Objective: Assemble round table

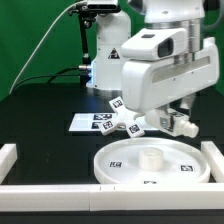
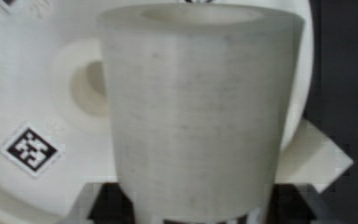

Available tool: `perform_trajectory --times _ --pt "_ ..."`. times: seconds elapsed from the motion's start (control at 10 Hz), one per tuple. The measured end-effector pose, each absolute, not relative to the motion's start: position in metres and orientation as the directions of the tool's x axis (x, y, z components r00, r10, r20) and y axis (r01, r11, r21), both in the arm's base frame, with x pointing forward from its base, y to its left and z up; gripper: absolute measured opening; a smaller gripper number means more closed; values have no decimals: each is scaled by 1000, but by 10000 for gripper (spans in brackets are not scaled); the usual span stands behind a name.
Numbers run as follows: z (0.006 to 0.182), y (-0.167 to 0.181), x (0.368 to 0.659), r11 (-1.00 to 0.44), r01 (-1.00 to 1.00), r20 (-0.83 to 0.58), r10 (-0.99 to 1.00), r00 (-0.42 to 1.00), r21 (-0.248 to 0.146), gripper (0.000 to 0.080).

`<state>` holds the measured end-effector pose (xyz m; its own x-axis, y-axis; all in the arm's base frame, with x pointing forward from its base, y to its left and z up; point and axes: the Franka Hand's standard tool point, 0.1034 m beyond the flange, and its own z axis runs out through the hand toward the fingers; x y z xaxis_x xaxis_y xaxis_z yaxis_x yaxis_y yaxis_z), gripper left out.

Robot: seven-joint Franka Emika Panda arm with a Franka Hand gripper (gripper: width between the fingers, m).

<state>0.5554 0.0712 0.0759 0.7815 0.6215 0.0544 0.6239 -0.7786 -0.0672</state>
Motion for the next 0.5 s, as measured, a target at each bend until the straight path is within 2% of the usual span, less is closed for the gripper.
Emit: perform_trajectory --times 0.3,0.5 --pt "74 68 554 -735 675 60 672 738 -63 320" --pt "64 29 538 -618 783 64 781 621 -68 320"
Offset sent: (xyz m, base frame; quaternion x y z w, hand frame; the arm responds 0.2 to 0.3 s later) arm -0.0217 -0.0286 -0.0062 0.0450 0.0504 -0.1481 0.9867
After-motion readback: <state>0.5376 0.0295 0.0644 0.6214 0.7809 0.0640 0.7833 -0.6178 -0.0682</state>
